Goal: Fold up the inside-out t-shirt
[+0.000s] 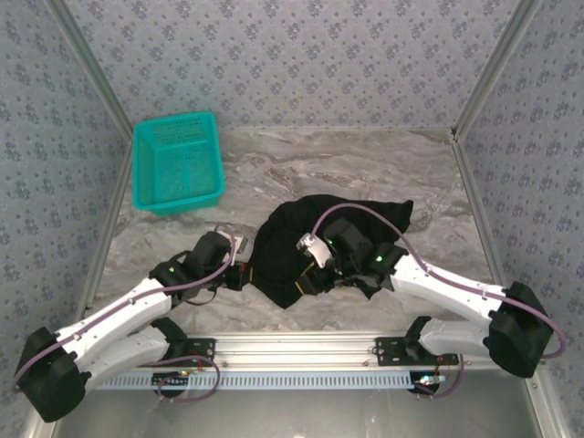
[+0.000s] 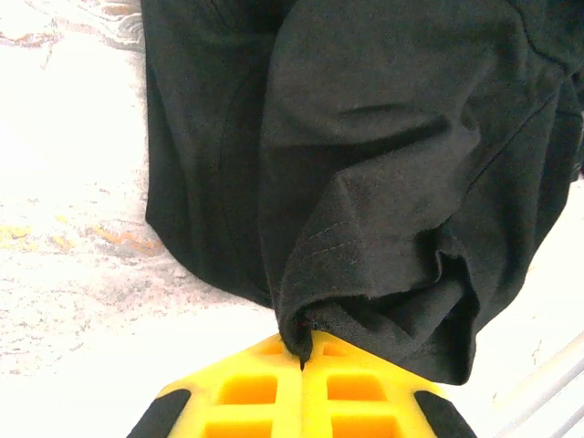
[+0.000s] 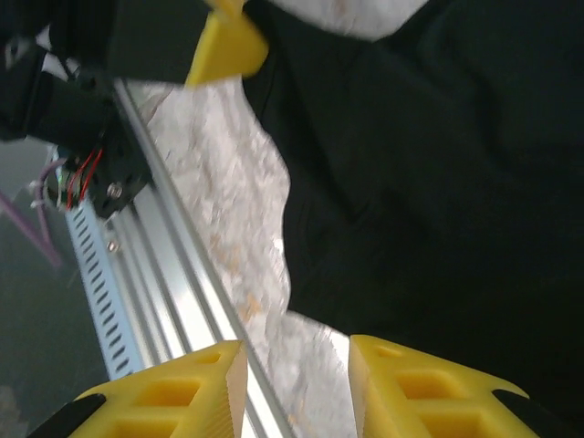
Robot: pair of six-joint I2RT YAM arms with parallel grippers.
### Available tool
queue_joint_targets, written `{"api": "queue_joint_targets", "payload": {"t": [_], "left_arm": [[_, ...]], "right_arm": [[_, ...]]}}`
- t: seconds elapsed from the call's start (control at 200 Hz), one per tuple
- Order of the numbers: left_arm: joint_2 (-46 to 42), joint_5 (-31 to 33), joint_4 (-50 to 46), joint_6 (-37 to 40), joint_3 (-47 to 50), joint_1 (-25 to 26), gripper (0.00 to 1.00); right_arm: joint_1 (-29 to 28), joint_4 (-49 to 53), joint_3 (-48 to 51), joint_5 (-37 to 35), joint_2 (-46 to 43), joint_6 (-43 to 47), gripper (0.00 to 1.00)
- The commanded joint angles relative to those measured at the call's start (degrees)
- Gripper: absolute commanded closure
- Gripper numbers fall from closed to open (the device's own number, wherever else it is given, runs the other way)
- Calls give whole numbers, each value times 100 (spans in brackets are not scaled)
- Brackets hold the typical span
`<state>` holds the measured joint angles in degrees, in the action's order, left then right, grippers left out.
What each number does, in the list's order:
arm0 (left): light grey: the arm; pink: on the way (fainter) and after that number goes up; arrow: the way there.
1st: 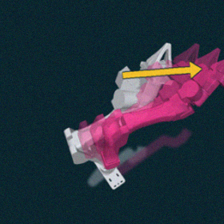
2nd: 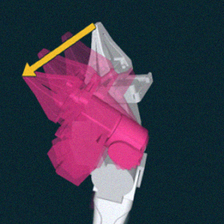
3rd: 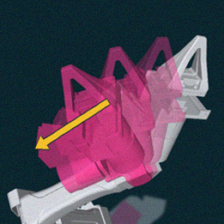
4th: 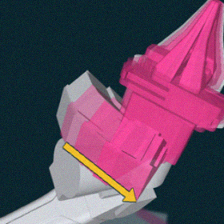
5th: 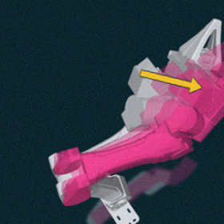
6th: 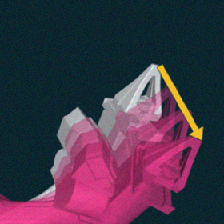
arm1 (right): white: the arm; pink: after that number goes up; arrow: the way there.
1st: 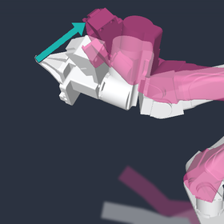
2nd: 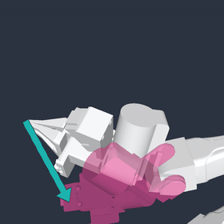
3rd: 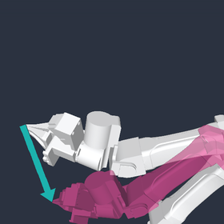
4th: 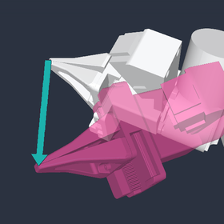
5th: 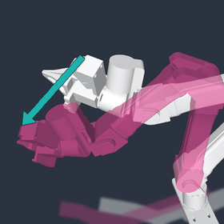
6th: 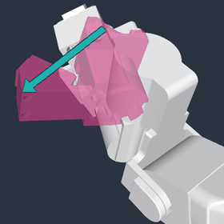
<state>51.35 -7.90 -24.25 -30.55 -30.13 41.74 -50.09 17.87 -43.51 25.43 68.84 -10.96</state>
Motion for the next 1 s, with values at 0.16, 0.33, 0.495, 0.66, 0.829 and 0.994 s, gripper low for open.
{"api": "queue_joint_targets", "payload": {"t": [0.16, 0.33, 0.495, 0.66, 0.829, 0.994], "left_arm": [[-240, 27, 167, 78, -76, -10, 100], [-248, -14, 140, 110, -107, -14, 100], [-256, -47, 140, 135, -81, -12, 100], [-297, -39, 131, 171, -85, -10, 100], [-325, 94, 39, 213, -83, -10, 100], [-319, 166, 80, 224, -30, -8, 100]], "right_arm": [[-304, -426, -548, -934, 1224, -341, 62], [-476, -403, -752, -1295, 1779, -507, 55], [-490, -534, -876, -1275, 2139, -694, 53], [-510, -306, -1070, -1358, 2427, -675, 56], [-478, 50, -924, -1481, 1915, -532, 77], [-349, 68, -464, -1224, 1115, -615, 87]]}}
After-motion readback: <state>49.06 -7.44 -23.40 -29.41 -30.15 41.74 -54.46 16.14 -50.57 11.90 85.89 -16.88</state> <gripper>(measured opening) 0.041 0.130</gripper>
